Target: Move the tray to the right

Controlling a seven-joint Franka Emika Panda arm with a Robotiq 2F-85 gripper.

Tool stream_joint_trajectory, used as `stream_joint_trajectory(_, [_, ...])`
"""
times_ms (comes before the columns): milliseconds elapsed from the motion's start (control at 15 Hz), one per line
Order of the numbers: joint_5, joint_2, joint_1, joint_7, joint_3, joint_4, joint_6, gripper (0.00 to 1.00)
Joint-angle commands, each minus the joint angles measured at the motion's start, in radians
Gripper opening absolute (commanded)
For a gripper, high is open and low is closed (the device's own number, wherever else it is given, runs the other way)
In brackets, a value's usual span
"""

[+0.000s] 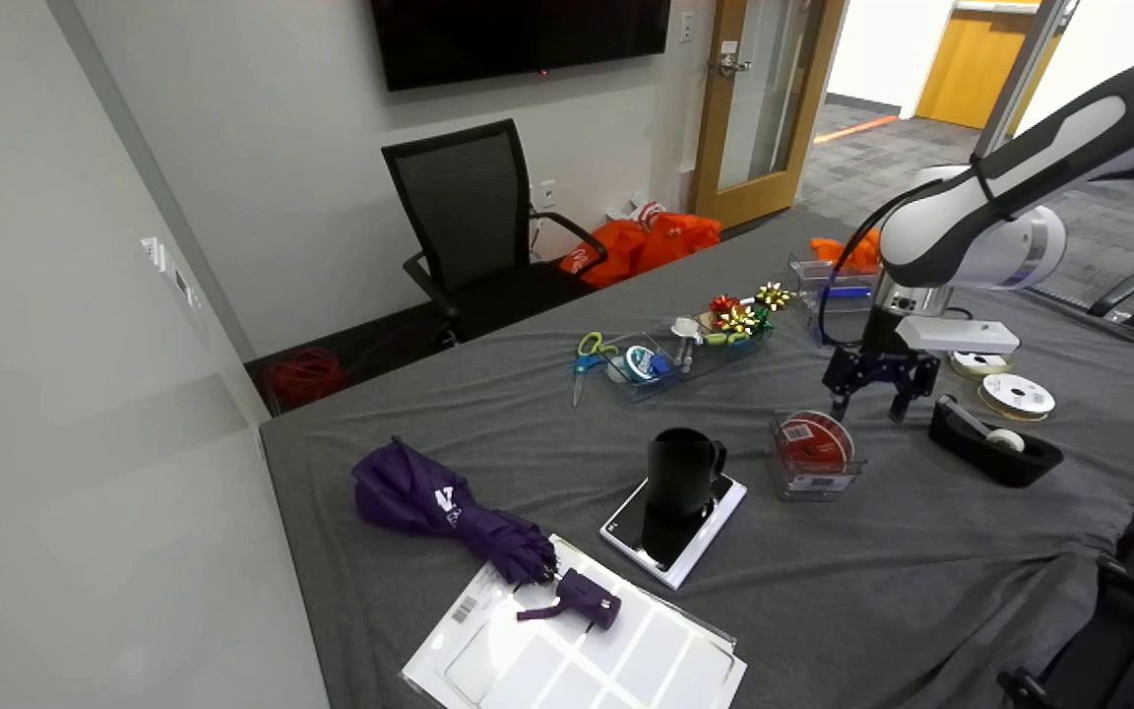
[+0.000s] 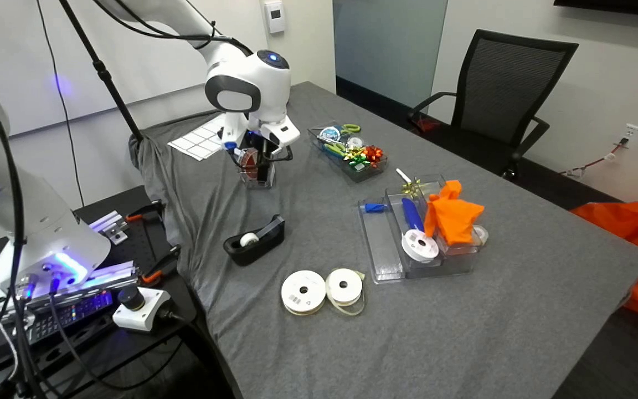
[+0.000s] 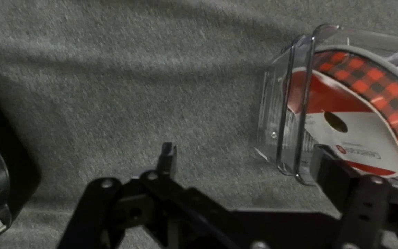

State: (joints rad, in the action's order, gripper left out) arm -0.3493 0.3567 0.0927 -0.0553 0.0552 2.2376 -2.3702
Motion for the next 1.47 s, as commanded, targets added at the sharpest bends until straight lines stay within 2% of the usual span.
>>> stream_joint_trajectory(0, [-0.01, 0.038, 0.031, 0.058, -0.019, -0.043, 0.083, 1.0])
stream_joint_trajectory(133, [-0.019, 0.05, 0.032, 0.072, -0.022, -0.049, 0.087, 1.0])
stream_joint_trajectory(200, [-0.023, 0.056, 0.031, 0.069, -0.021, -0.052, 0.081, 0.95])
stream_joint_trajectory(267, [-0.026, 0.061, 0.031, 0.068, -0.021, -0.055, 0.069, 0.74])
stream_joint_trajectory(400, [-0.048, 0.071, 0.036, 0.065, -0.028, -0.065, 0.062, 0.7])
stream_joint_trajectory(667, [-0.088, 0.081, 0.045, 0.075, -0.036, -0.08, 0.058, 0.4])
stream_joint_trajectory(1067, [-0.131, 0.098, 0.058, 0.104, -0.048, -0.096, 0.043, 0.01])
stream_joint_trajectory(1400, [-0.153, 0.108, 0.068, 0.128, -0.052, -0.103, 0.037, 0.02])
